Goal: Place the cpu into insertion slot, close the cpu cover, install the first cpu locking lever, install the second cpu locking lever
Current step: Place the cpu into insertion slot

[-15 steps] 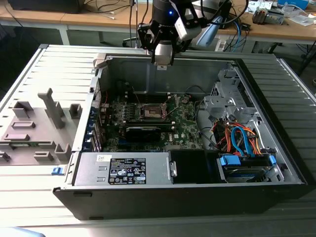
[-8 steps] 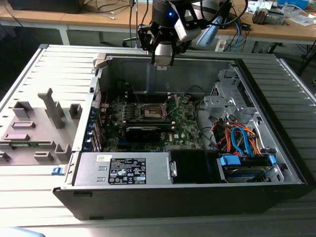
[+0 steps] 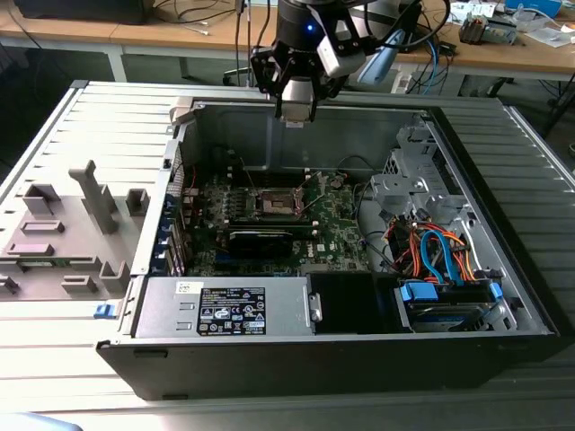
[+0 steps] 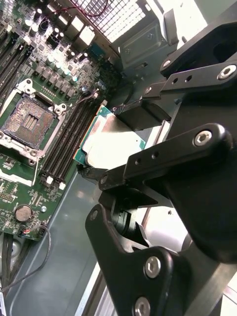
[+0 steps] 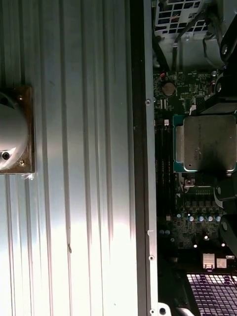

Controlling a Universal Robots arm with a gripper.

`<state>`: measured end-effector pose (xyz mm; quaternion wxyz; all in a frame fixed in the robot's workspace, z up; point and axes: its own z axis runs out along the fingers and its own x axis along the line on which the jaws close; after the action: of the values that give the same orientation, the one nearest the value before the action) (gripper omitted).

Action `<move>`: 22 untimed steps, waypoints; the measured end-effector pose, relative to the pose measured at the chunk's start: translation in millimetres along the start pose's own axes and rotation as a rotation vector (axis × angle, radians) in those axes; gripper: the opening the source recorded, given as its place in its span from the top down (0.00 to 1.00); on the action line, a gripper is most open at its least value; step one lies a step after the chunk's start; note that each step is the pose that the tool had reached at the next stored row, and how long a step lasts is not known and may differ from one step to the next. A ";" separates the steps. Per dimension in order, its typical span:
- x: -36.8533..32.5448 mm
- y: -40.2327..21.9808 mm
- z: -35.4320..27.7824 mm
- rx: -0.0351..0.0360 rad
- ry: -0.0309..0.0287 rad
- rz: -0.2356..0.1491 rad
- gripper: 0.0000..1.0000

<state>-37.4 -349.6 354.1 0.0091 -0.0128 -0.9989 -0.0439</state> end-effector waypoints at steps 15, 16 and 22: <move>0.0 -0.3 3.5 0.0001 0.0000 0.000 0.45; 0.0 -0.3 3.7 0.0000 0.0000 0.000 0.45; 0.0 -0.5 5.0 0.0000 0.0000 0.000 0.45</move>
<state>-37.5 -349.7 349.0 0.0091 -0.0128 -0.9989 -0.0439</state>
